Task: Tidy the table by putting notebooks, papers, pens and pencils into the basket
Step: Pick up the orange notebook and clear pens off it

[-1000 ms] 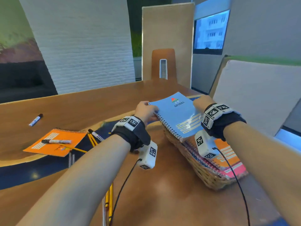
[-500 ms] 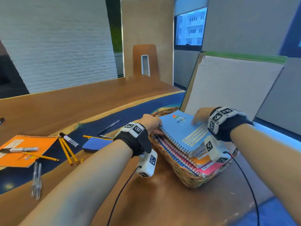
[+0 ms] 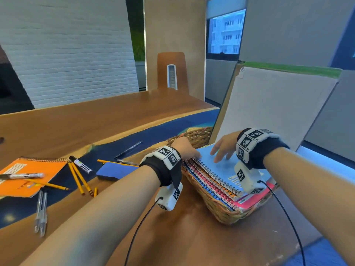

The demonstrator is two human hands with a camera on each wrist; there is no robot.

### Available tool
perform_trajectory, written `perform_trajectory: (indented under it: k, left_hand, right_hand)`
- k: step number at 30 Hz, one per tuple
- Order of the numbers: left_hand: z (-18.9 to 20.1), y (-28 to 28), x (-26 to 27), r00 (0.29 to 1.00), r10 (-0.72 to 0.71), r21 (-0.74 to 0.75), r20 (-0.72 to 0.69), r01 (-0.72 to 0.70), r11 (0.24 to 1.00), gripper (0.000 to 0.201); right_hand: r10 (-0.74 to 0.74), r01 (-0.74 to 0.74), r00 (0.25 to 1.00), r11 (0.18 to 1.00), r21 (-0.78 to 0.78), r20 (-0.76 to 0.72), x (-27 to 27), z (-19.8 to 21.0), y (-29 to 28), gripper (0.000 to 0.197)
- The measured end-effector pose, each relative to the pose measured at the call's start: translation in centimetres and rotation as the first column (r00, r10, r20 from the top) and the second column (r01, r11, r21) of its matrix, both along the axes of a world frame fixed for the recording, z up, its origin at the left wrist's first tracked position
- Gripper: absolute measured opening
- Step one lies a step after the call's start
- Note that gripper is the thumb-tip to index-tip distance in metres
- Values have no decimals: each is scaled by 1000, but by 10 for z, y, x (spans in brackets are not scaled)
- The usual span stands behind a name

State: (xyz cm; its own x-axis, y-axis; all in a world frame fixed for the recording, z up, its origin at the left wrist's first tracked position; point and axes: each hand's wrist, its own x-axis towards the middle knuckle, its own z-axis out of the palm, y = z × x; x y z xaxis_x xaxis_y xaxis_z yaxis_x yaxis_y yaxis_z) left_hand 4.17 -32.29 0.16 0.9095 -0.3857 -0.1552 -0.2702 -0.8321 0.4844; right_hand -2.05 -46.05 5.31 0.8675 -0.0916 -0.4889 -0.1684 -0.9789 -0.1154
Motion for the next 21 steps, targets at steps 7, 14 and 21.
perform_trajectory:
  k: [7, 14, 21]
  left_hand:
    - [-2, -1, -2, 996, -88, 140, 30, 83, 987, 36]
    - [0, 9, 2, 985, -170, 112, 6, 169, 979, 32]
    - [0, 13, -6, 975, -181, 54, 126, 175, 983, 29]
  right_hand:
    - [106, -106, 994, 994, -1, 7, 7, -10, 17, 77]
    - [184, -185, 983, 981, -64, -21, 16, -9, 31, 67]
    - [146, -146, 986, 989, -2, 86, 22, -11, 40, 49]
